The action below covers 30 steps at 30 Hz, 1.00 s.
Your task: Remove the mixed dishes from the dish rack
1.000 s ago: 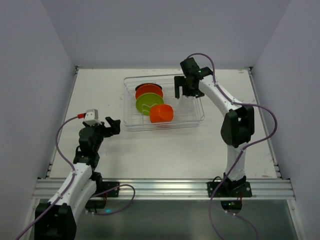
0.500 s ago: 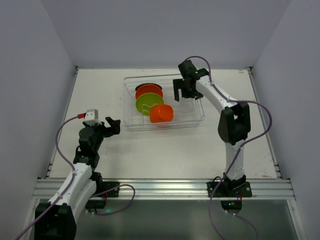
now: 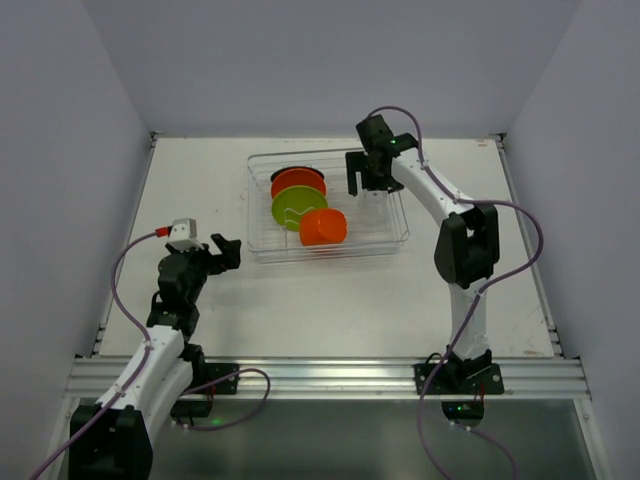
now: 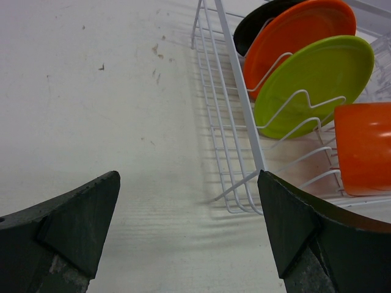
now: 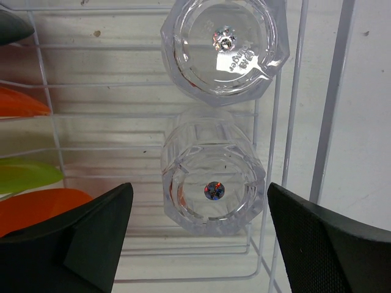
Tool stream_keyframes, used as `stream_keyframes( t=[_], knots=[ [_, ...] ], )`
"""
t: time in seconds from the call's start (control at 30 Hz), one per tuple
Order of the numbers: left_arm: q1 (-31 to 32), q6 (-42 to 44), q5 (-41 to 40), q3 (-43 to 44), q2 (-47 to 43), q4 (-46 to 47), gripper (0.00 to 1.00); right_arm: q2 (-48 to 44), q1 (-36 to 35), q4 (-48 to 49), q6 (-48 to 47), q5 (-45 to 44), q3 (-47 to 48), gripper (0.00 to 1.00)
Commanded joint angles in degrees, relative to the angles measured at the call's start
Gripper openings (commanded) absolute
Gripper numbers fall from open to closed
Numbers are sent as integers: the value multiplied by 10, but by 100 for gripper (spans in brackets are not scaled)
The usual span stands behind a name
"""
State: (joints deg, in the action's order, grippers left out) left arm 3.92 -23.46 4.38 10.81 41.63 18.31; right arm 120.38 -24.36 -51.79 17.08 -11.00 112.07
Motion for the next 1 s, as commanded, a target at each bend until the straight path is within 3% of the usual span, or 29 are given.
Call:
stream_keyframes(
  t=[0.0, 0.97],
  knots=[
    [3, -4, 8, 23, 1, 13, 100, 12, 2, 6, 4, 1, 24, 91],
    [3, -4, 8, 24, 3, 12, 100, 24, 11, 5, 42, 12, 18, 72]
  ],
)
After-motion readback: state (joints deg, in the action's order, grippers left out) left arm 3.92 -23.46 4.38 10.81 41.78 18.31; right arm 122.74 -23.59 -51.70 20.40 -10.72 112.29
